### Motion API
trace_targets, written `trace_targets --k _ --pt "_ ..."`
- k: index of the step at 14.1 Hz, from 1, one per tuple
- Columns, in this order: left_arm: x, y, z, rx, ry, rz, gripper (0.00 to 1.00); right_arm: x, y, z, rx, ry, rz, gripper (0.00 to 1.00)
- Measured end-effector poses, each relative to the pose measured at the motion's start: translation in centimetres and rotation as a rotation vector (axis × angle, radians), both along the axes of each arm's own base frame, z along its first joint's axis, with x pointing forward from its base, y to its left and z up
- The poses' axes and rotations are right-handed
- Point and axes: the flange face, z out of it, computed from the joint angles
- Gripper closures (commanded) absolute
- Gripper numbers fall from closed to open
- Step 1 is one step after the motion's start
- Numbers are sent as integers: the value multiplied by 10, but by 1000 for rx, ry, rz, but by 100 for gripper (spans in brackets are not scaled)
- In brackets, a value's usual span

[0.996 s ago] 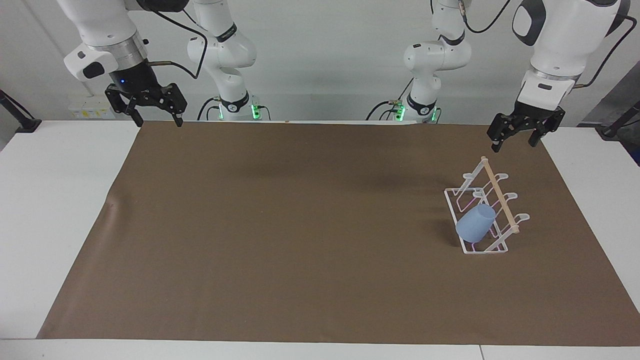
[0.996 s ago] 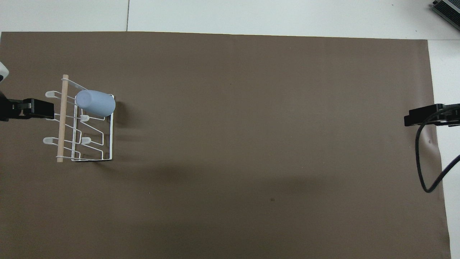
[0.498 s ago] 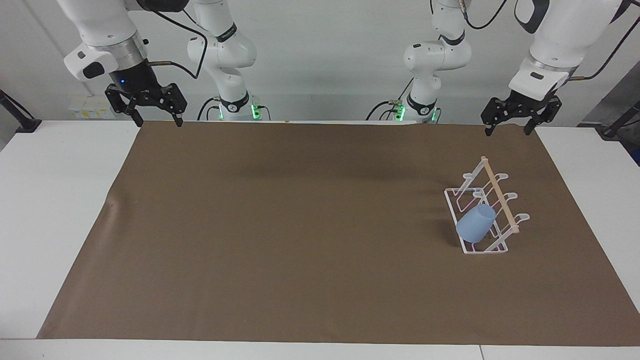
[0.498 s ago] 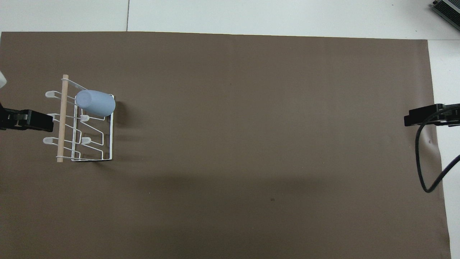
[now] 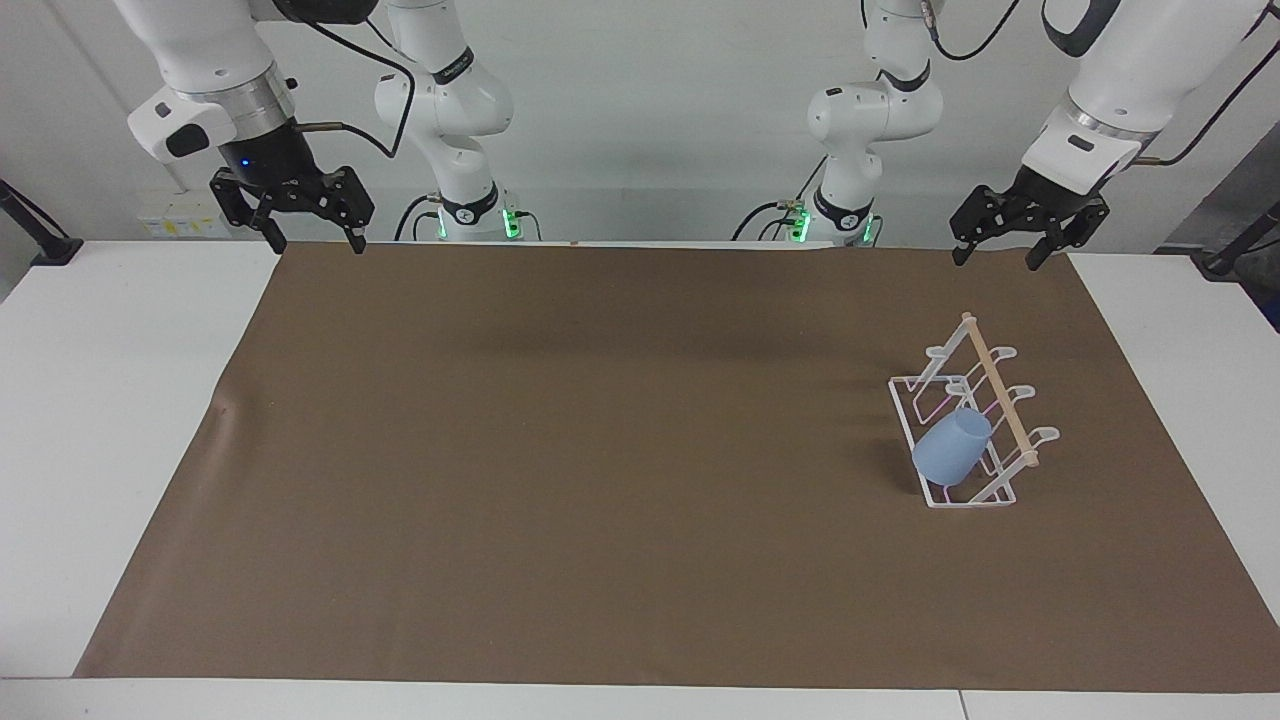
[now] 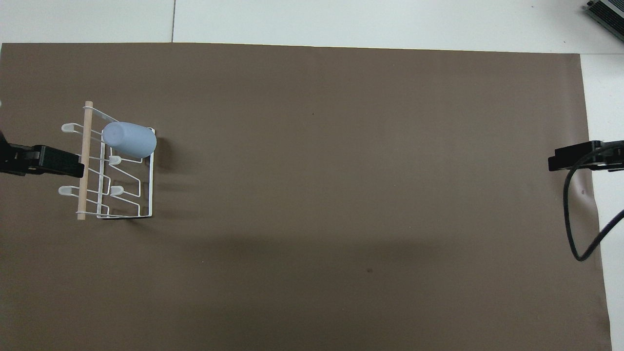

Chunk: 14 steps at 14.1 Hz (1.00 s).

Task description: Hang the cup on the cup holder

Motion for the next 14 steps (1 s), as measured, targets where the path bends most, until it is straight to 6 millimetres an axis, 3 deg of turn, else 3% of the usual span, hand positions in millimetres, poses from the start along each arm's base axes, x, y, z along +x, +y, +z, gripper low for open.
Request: trace_targets --k 14 --pt "-1 2 -1 33 6 -28 0 0 0 0 0 0 0 0"
